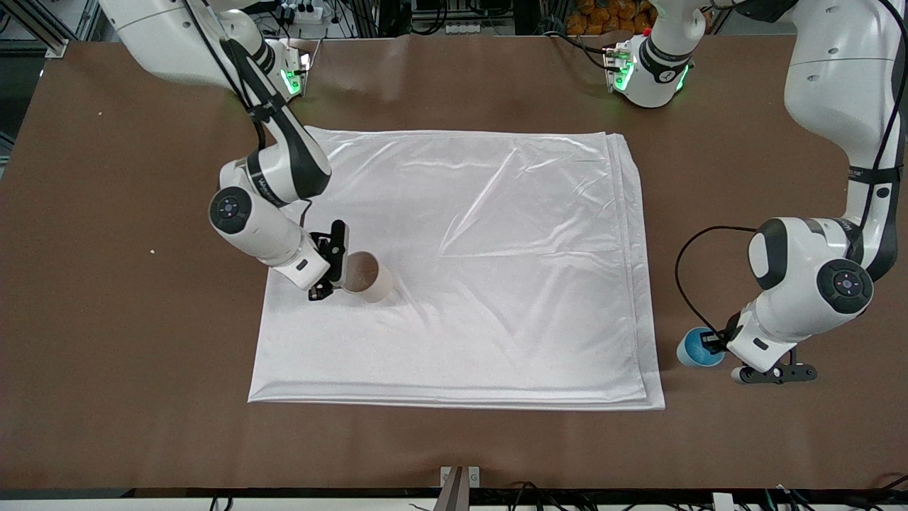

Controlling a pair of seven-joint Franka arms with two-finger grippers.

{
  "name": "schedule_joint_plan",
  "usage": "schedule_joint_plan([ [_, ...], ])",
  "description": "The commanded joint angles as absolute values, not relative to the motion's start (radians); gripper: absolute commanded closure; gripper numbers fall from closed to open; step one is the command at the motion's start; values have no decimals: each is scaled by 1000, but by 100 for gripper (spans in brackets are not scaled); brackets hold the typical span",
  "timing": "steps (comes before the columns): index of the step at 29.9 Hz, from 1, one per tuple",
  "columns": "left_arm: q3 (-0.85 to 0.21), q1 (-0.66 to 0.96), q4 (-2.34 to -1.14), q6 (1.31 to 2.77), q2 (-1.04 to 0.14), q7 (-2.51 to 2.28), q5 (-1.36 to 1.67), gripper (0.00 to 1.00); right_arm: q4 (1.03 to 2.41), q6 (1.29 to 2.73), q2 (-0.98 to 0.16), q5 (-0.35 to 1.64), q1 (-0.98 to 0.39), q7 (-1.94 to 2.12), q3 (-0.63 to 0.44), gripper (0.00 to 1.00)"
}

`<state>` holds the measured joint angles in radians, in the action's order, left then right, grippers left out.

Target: Place blue cup into white mug on cloth

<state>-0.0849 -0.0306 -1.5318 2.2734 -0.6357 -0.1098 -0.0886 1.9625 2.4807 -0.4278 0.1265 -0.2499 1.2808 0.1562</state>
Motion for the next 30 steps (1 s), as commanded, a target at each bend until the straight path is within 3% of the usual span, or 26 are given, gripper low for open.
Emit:
schedule_joint_plan([
  [1,-113,-37,-1549,2200,-560,-106,-97,100,1914,2473,-459,32,-313,1105,140,97],
  [21,-138,-51,-1548,2151,-497,-63,-98,100,1778,2435,-587,-103,-492,735,137,98],
  [30,-179,-44,-1546,2135,-465,-72,-86,100,1750,2408,-612,-169,-520,641,138,91],
])
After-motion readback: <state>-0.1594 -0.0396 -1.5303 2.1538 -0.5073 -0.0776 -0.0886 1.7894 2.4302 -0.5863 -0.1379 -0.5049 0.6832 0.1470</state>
